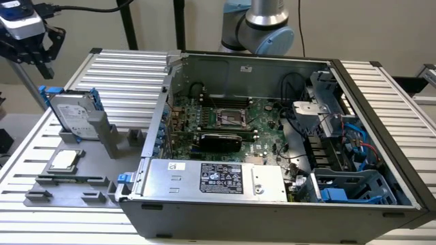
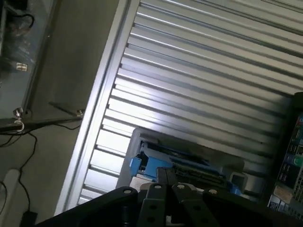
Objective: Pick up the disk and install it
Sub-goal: 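Pick up the disk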
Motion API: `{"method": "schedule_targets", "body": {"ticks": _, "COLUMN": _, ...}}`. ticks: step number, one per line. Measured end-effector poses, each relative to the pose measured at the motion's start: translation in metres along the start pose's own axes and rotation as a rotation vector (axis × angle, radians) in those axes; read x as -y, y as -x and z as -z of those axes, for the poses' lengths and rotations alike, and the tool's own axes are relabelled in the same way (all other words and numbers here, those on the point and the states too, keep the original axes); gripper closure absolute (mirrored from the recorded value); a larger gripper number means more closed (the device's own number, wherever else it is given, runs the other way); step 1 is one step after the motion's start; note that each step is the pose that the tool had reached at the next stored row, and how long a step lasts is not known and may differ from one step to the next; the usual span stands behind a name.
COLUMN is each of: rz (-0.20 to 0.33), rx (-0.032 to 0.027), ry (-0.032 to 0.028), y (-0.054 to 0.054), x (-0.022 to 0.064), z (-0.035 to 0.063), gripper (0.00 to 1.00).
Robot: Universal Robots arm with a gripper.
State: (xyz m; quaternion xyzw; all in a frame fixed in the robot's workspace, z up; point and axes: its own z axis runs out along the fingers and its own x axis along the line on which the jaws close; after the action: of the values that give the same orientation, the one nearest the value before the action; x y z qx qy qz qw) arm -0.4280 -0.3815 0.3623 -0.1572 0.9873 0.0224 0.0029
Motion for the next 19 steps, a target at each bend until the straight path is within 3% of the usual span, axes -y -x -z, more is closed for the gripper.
{"method": "schedule_targets", "body": {"ticks": 19, "rz": 0.344, "rx": -0.0148, "ry": 0.0044, "y": 0.0000, "x": 0.0001, "z": -0.0029, "gripper": 1.00}}
